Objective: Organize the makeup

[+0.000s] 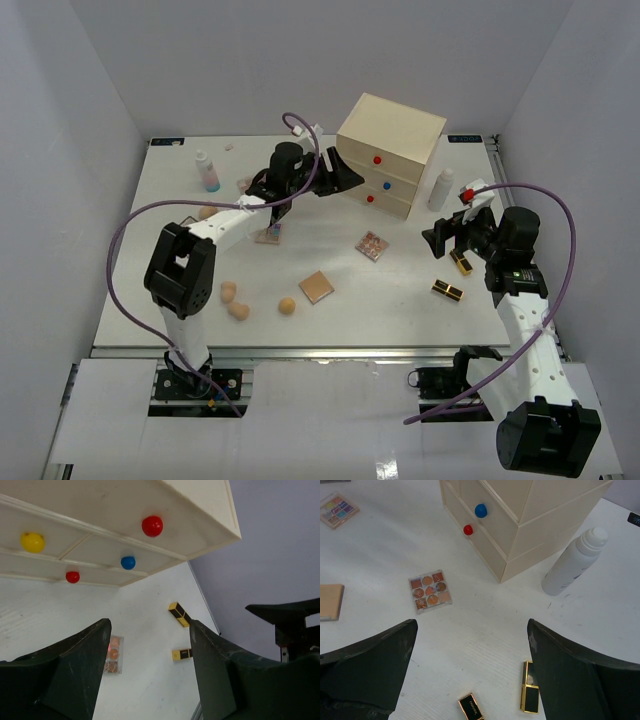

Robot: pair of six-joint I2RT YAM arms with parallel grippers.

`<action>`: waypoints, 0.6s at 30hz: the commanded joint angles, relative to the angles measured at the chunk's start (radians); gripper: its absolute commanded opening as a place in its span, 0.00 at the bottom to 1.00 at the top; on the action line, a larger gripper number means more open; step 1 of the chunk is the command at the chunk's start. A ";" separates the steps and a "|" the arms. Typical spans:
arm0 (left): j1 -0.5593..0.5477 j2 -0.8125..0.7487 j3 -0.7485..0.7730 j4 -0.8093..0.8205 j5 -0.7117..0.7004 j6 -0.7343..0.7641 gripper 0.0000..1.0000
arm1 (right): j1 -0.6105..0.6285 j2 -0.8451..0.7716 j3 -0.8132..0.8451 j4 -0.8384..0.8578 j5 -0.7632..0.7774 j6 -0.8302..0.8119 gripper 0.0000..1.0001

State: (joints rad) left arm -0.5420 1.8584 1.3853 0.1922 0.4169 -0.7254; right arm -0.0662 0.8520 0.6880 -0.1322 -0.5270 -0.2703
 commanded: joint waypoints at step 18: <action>-0.078 0.267 0.418 -0.090 -0.233 -0.221 0.50 | -0.004 -0.019 -0.010 0.032 -0.018 0.012 0.98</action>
State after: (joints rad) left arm -0.5993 2.1274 1.7361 0.1217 0.2018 -0.9160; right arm -0.0662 0.8497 0.6739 -0.1303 -0.5274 -0.2687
